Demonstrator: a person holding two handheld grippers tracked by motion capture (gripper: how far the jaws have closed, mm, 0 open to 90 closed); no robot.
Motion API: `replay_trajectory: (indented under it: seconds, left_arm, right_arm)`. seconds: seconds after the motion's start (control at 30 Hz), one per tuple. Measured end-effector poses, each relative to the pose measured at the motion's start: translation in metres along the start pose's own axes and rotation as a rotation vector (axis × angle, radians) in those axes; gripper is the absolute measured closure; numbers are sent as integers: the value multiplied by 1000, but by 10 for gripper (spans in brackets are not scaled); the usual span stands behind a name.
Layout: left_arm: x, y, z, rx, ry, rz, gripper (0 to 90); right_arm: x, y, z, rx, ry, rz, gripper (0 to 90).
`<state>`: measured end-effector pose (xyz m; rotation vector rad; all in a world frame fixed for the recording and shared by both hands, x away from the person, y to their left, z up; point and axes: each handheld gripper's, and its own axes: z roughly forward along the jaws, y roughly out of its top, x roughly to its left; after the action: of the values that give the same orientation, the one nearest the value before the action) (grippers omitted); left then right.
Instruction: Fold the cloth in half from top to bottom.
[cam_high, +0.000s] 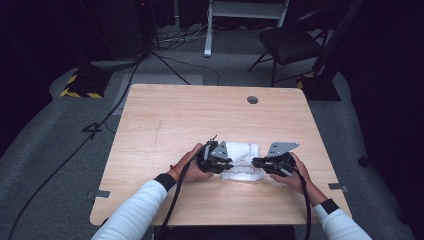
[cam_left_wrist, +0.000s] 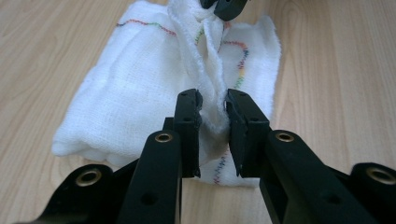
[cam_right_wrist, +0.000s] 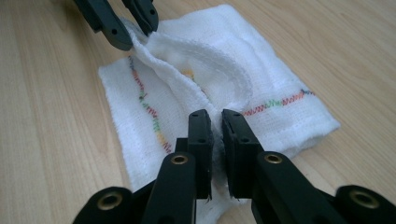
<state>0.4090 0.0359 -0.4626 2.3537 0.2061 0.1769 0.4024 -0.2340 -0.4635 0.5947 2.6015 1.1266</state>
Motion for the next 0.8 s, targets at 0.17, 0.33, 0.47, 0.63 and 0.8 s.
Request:
replay_trajectory:
  seconds: [0.17, 0.33, 0.47, 0.63, 0.8]
  left_arm:
    - [-8, -5, 3, 24, -28, 0, 763]
    - [-15, -8, 7, 43, -49, 7, 765]
    - [-19, -11, 12, 69, -57, 14, 767]
    - [-18, -14, 16, 71, -55, -12, 772]
    - [-21, -13, 17, 94, -12, 4, 794]
  right_arm:
    - [6, -7, -2, 16, 15, -9, 825]
    - [10, -14, -2, 40, 19, -19, 831]
    - [14, -19, 0, 61, 14, -28, 833]
    - [18, -25, 3, 73, 4, -28, 829]
    - [20, -26, 6, 67, -13, -32, 826]
